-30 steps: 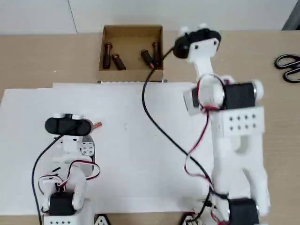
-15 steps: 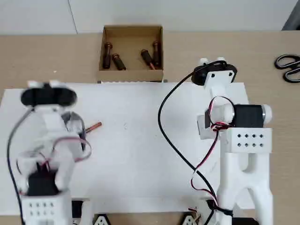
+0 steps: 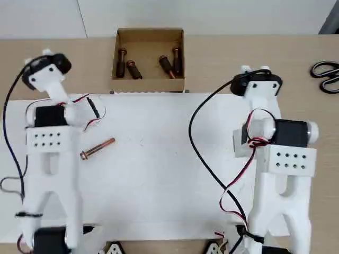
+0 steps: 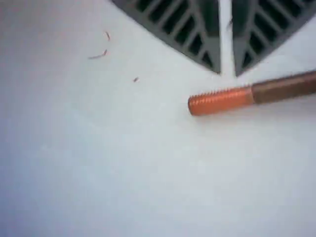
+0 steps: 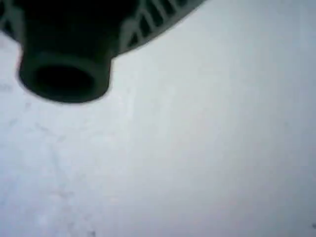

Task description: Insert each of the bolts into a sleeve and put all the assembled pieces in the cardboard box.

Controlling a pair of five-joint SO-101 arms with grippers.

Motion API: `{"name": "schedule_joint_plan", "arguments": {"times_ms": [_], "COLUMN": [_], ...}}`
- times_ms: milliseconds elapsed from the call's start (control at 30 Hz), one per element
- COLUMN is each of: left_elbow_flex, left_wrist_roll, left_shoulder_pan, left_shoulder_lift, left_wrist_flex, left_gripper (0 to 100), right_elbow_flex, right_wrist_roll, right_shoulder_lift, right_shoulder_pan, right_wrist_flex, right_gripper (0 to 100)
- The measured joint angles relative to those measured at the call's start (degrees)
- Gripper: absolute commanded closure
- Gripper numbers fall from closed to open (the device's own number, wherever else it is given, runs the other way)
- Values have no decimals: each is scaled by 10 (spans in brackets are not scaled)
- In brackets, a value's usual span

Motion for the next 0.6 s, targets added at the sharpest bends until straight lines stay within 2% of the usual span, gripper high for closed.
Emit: {"name": "schedule_joint_plan", "arguments": {"times_ms": [133, 167, 300, 500, 600], "left_elbow_flex": [0, 0, -3, -6, -6], "left_wrist_roll": [189, 214, 277, 309, 313], "left_shoulder_pan": [-7, -7, -5, -6, -6], "left_shoulder_lift": [62, 72, 100, 107, 107], "left_wrist_flex": [18, 22, 36, 37, 37], "left_gripper": [993, 993, 988, 826, 812], "right_elbow_flex": [41, 51, 70, 71, 71], "right_wrist_roll": [0, 0, 0, 0, 0], "right_shoulder_lift": [0, 0, 0, 0, 0], "right_shoulder_pan": [27, 32, 44, 45, 45], "right_wrist_flex": [0, 0, 0, -1, -2], "right_gripper": [995, 995, 995, 995, 995]}}
